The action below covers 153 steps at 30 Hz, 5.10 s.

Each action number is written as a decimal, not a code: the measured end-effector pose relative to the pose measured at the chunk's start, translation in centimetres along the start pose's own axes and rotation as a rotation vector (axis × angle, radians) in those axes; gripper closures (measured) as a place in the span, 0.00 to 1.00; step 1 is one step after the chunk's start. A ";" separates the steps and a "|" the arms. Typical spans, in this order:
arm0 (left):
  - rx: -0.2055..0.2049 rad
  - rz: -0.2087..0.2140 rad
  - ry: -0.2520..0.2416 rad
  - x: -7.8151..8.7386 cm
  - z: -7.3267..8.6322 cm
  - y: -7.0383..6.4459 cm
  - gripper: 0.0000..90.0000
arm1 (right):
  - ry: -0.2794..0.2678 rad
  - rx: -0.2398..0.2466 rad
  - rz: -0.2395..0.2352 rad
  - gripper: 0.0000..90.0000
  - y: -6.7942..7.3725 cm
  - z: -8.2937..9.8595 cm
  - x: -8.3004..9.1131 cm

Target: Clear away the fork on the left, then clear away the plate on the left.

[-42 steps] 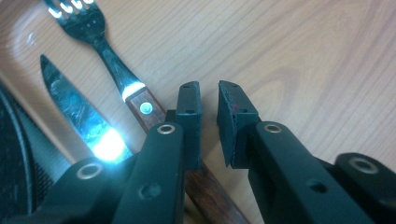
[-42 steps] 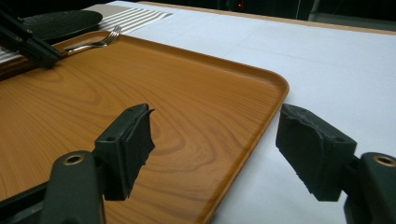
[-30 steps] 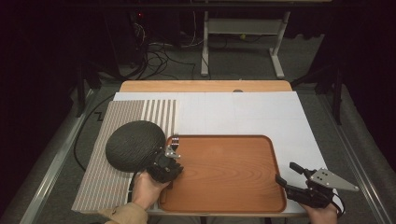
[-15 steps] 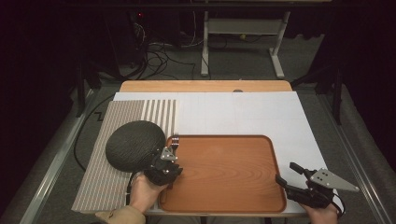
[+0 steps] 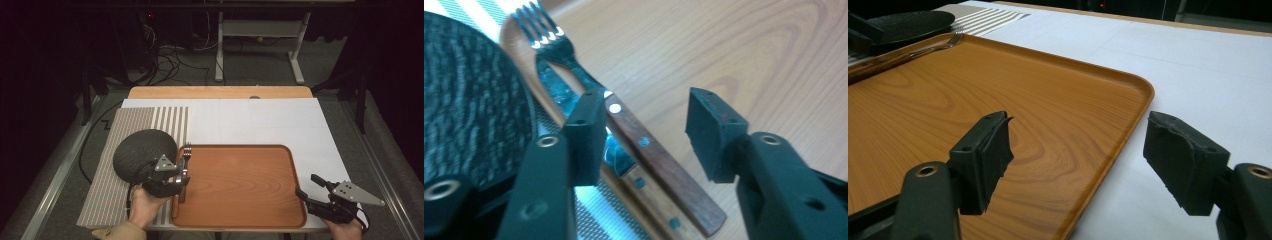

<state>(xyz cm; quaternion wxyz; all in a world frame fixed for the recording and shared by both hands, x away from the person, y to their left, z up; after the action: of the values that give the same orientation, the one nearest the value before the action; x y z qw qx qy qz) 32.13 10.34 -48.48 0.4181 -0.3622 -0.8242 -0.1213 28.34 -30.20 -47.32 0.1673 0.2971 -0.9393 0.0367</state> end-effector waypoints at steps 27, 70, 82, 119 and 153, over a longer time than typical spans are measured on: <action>0.051 -0.044 -0.255 4.2 2.4 3.1 0.37 | -0.002 -0.008 0.016 0.30 -0.1 0.1 0.3; 0.126 -0.190 -0.420 8.2 8.6 6.5 0.37 | -0.008 -0.024 0.036 0.30 -0.2 0.1 0.7; 0.056 -0.278 -0.380 8.2 8.4 6.1 0.38 | -0.009 -0.012 0.026 0.30 0.0 0.2 0.9; -0.363 -0.519 -0.024 5.4 8.2 6.8 0.40 | 0.001 -0.018 0.033 0.30 0.3 0.4 1.1; -0.672 -0.796 0.174 3.0 7.2 6.4 0.61 | 0.010 -0.003 0.011 0.30 2.0 1.0 2.1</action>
<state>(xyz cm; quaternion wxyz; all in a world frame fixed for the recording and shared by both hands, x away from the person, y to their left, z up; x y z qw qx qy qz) 31.08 20.04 -51.27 0.2674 -0.1240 -0.7759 -0.5578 25.36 -29.88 -47.50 0.1724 0.2914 -0.9402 0.0378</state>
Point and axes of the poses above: each handheld gripper's, and its own axes: x roughly backward along the jaws, z roughly out of its underside, y roughly to its left, the point moved 5 cm from there along -x, roughly forward along the jaws, and after that the axes turned 3 degrees about -y, right-handed, at the moved point
